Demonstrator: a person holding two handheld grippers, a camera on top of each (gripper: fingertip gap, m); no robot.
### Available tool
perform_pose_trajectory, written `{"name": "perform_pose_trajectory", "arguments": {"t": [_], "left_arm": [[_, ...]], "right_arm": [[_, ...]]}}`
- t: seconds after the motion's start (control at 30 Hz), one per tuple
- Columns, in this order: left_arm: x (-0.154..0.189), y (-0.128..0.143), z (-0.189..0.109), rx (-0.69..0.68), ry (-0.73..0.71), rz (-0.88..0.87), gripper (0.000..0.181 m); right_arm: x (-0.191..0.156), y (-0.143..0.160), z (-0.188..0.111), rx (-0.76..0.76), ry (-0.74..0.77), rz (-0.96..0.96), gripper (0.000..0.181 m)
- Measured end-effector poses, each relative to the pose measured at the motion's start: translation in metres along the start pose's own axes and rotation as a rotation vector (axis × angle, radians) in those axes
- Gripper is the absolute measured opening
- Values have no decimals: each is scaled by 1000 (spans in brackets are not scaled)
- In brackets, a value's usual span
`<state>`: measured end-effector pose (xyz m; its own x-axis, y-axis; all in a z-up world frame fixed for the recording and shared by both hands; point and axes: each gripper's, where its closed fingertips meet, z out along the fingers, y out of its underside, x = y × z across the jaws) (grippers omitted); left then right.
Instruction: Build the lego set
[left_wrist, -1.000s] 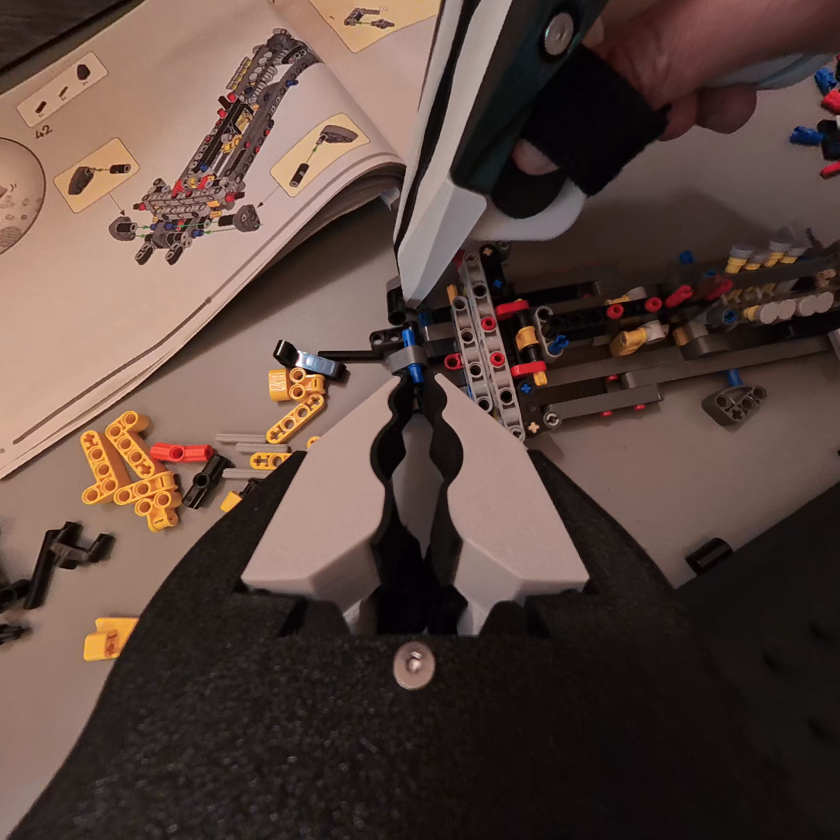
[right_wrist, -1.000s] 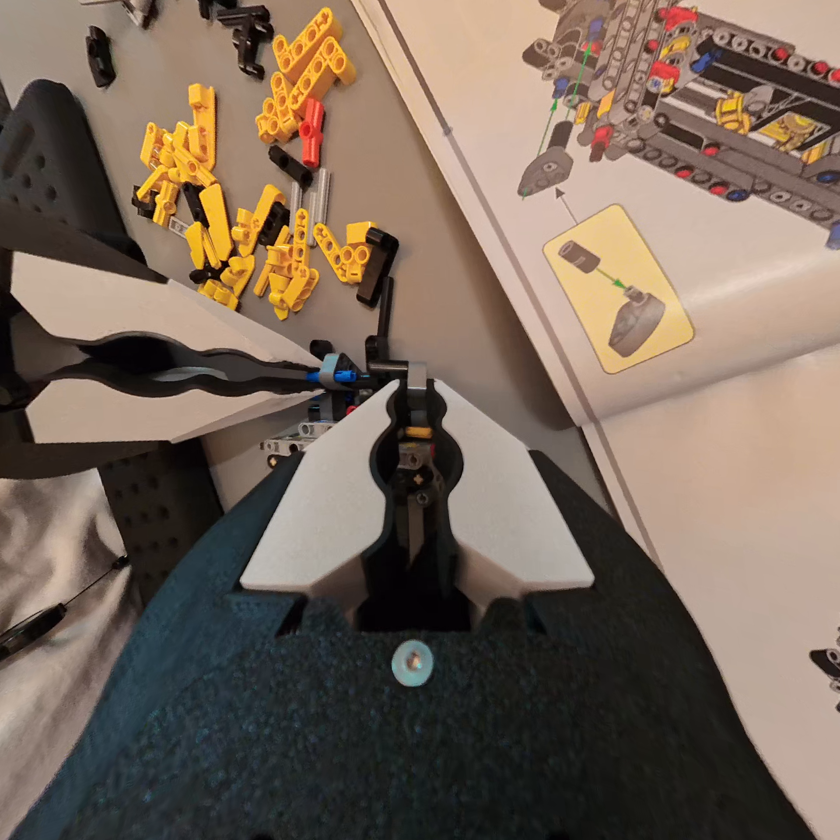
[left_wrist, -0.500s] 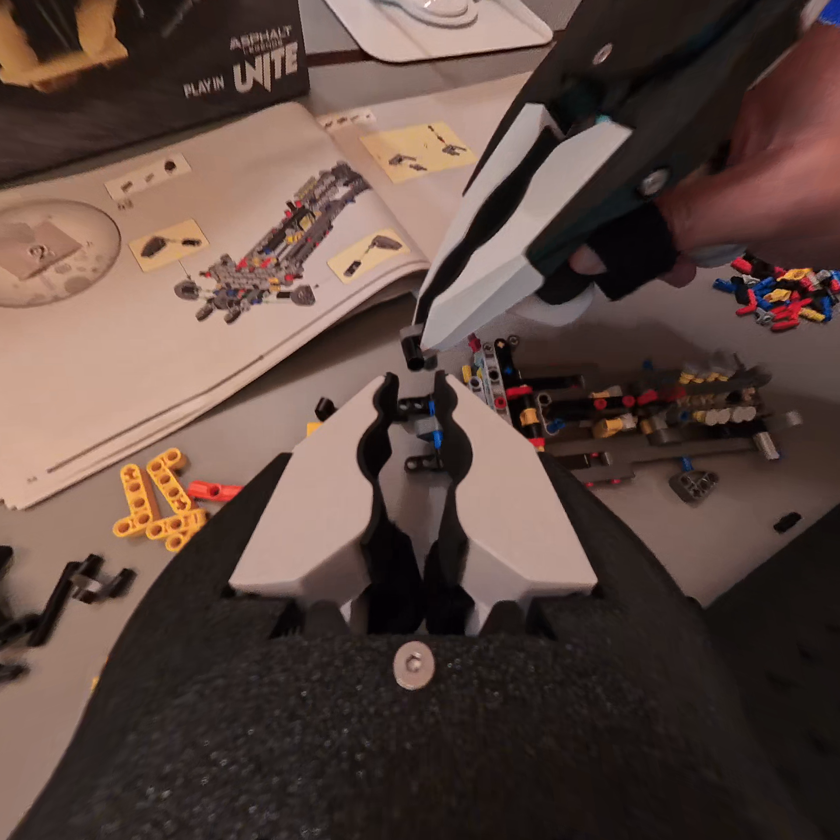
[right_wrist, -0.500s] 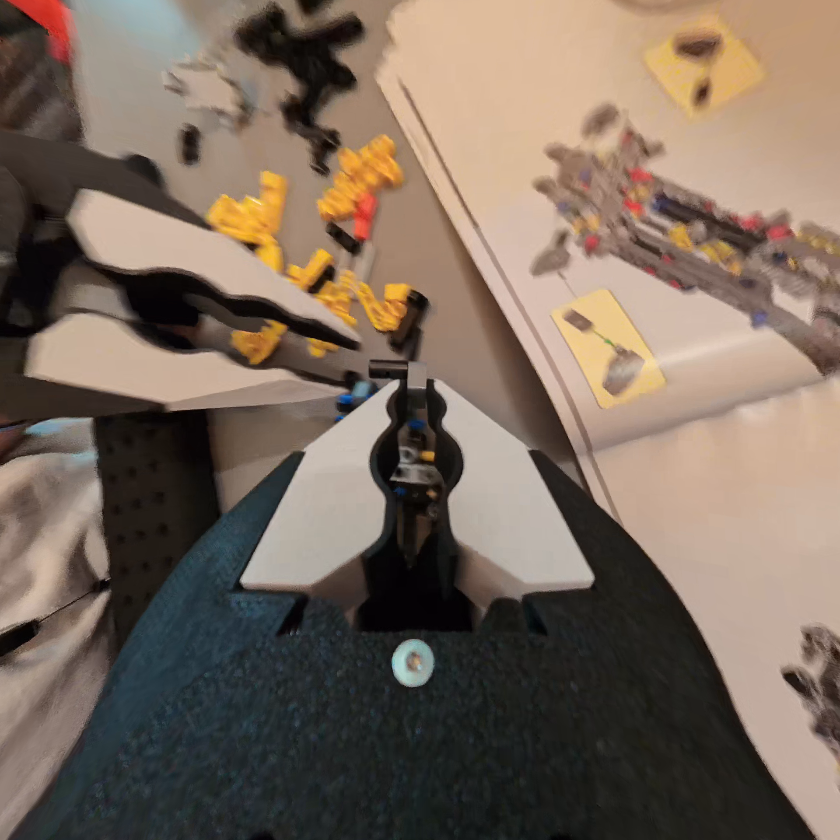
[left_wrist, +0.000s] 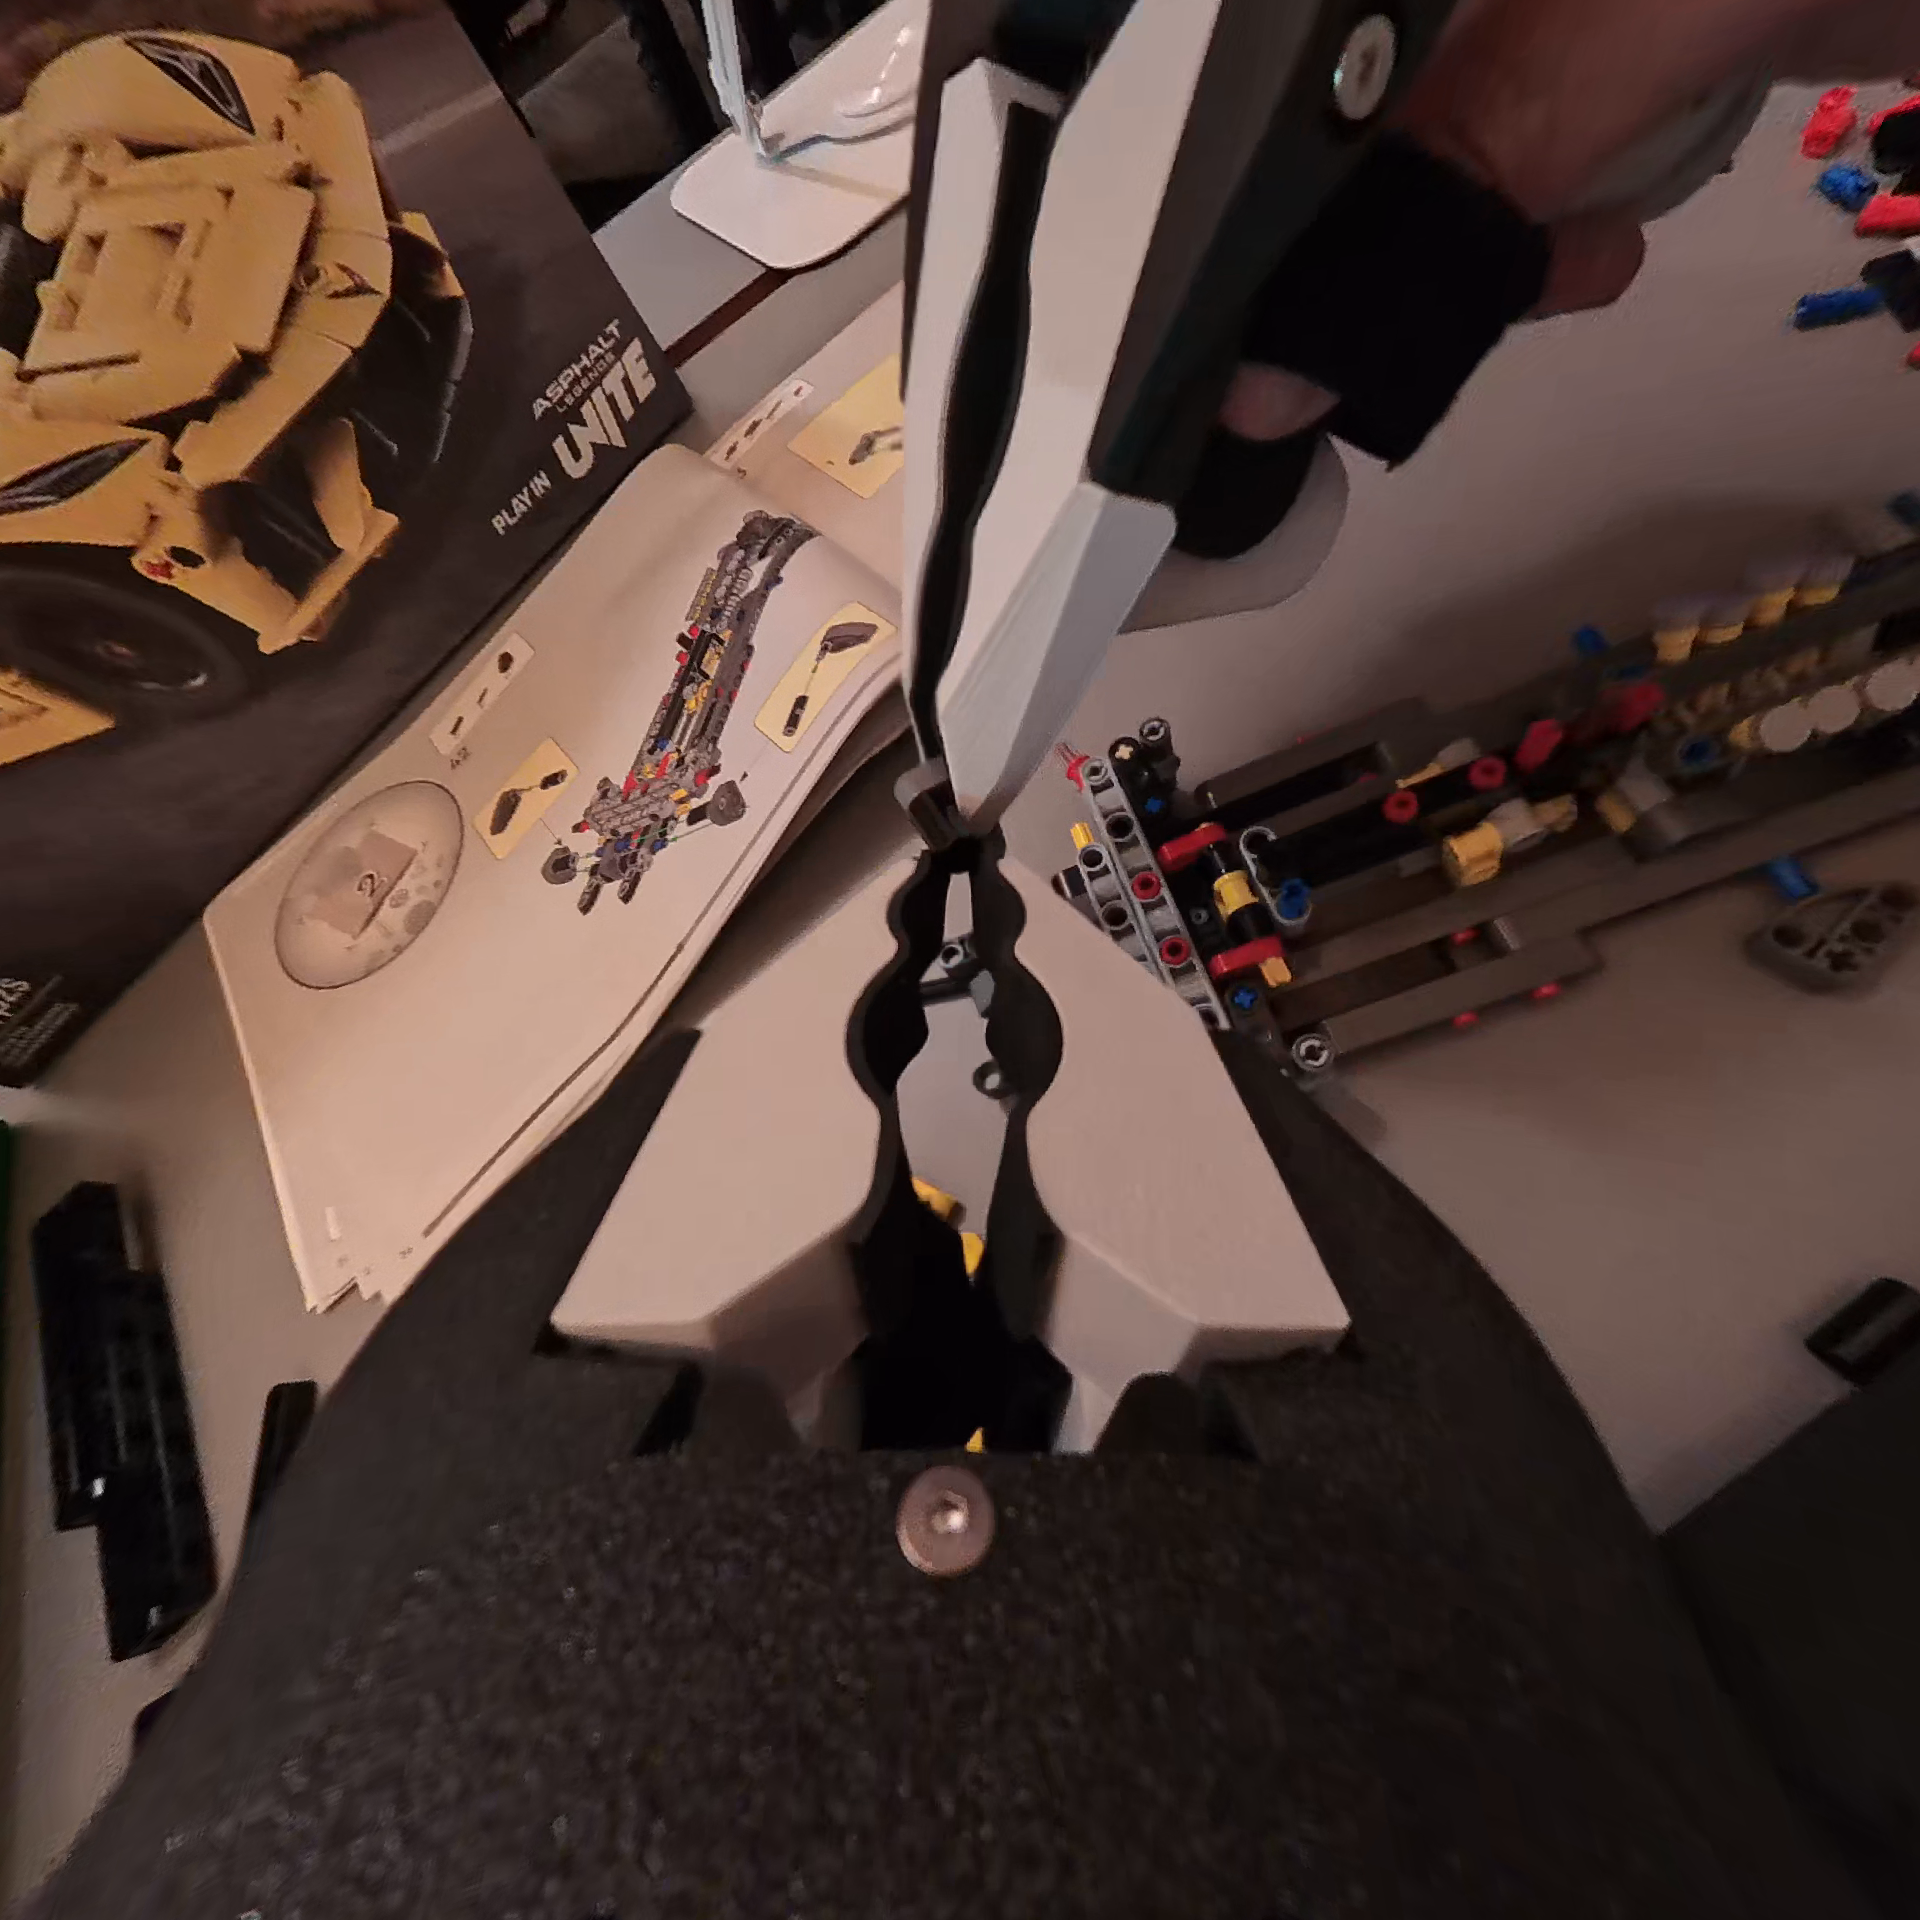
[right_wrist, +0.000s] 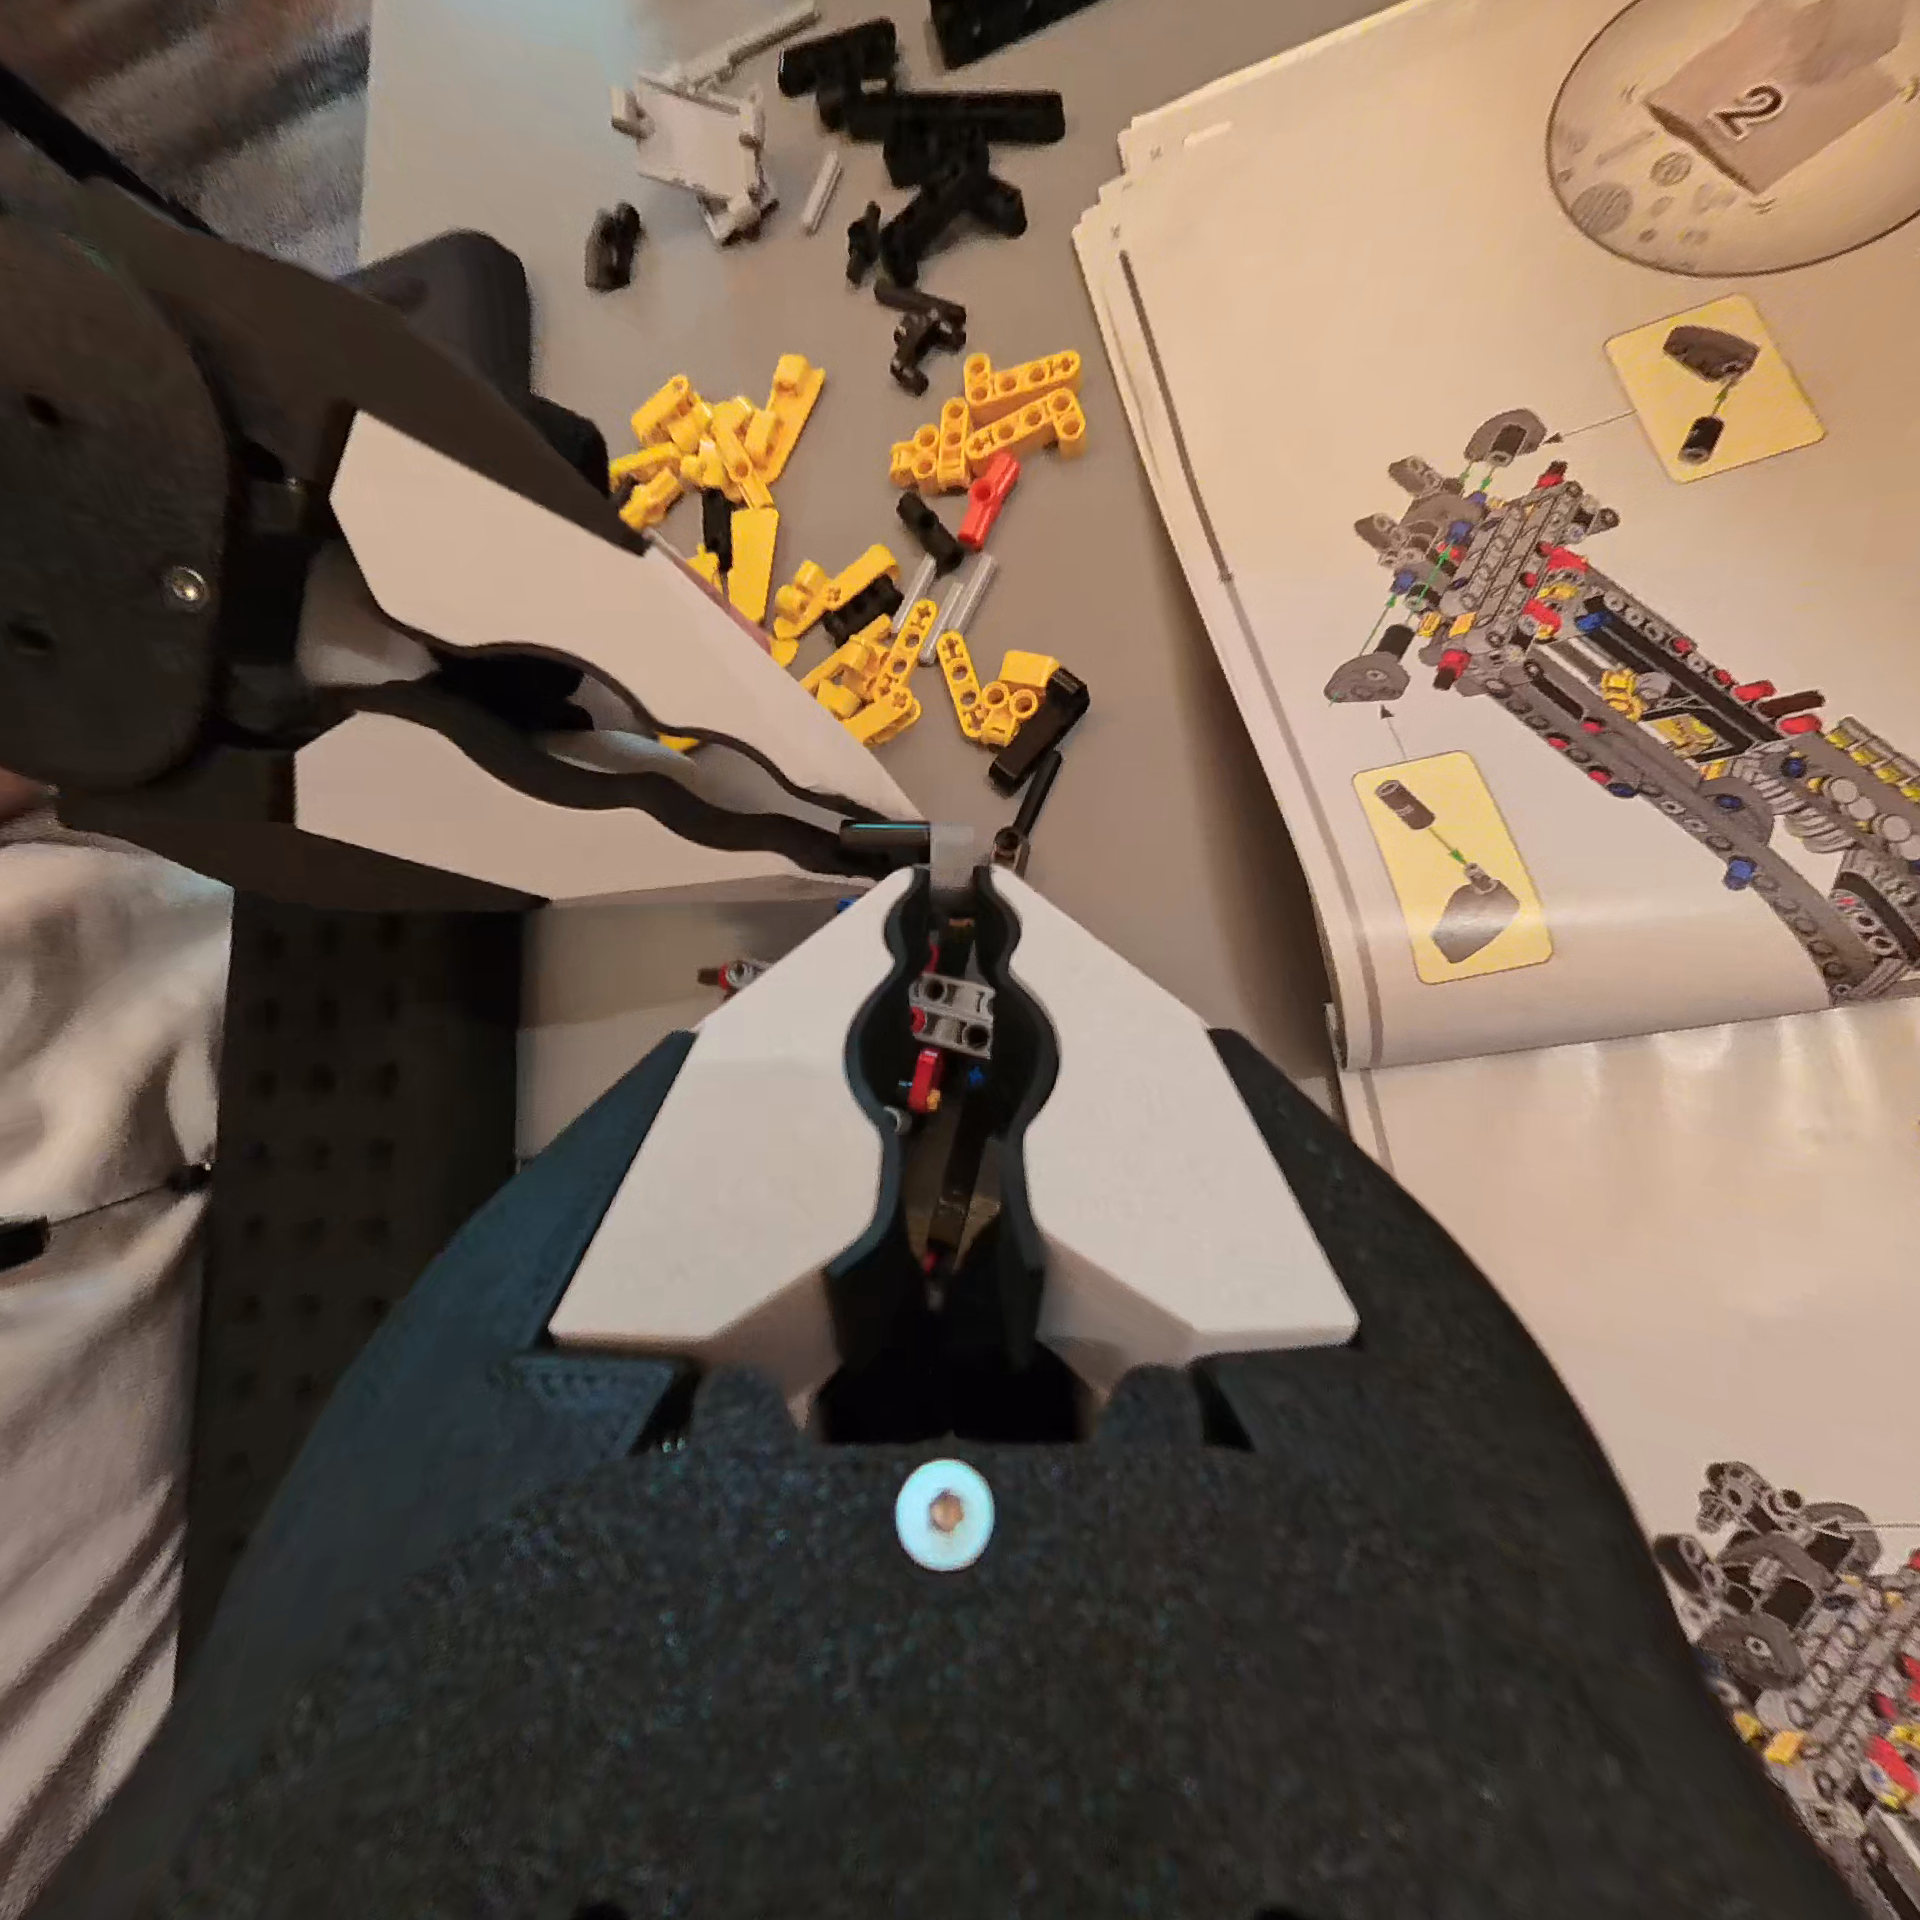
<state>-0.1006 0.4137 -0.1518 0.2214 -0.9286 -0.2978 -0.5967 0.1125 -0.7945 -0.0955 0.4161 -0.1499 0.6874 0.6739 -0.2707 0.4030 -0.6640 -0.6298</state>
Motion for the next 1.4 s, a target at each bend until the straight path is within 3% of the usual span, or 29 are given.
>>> {"name": "perform_pose_trajectory", "arguments": {"t": [0.07,0.13,0.17,0.23,0.3,0.47,1.4], "left_arm": [[-2,-1,-3,3,-6,5,6],[-10,-2,-4,10,-38,7,31],[-11,-3,-5,22,-43,13,33],[-11,-7,-6,44,-46,29,30],[-11,-11,-7,67,-57,49,16],[-9,-13,-8,92,-82,114,11],[-7,-1,-2,19,-113,130,11]], "right_arm": [[-2,-5,-1,44,-28,43,7],[-8,-12,-3,106,-102,109,6],[-13,-15,-4,136,-150,135,6],[-19,-20,-5,173,-207,177,6],[-21,-22,-6,189,-229,199,6],[-22,-17,-9,150,-242,177,8],[-20,-12,-5,113,-291,214,8]]}}
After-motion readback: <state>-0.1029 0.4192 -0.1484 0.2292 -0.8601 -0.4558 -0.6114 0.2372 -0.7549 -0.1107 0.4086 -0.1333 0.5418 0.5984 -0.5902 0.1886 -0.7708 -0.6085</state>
